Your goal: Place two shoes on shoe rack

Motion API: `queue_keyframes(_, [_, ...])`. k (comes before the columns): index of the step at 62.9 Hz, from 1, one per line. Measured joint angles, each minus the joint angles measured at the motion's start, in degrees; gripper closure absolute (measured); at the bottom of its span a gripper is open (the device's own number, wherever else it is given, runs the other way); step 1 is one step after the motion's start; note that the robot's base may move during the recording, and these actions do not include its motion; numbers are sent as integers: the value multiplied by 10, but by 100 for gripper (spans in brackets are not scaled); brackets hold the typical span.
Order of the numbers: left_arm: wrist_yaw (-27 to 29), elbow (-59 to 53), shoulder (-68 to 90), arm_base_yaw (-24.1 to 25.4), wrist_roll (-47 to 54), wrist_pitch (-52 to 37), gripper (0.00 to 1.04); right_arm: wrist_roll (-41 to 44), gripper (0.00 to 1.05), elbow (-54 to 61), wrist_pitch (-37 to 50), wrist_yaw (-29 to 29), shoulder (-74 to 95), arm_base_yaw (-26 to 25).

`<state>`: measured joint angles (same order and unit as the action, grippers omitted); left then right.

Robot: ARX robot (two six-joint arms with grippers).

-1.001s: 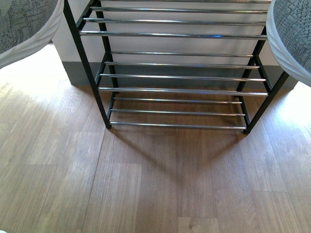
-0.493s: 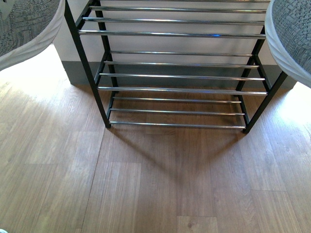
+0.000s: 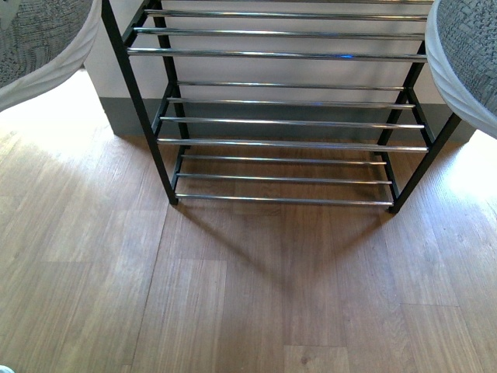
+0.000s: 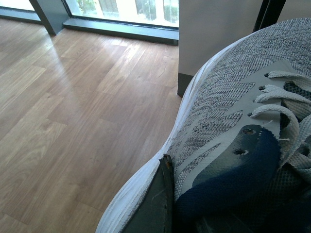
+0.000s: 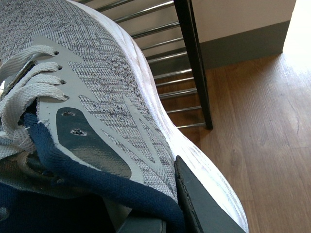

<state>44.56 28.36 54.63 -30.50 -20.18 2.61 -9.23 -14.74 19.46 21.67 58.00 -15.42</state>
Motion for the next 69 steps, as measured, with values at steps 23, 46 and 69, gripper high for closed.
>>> queue_keyframes(23, [-2, -1, 0, 0, 0, 0, 103, 0, 103, 0, 0, 0, 0, 0])
queue_keyframes(46, [0, -1, 0, 0, 0, 0, 103, 0, 103, 0, 0, 0, 0, 0])
queue_keyframes(69, [0, -1, 0, 0, 0, 0, 103, 0, 103, 0, 0, 0, 0, 0])
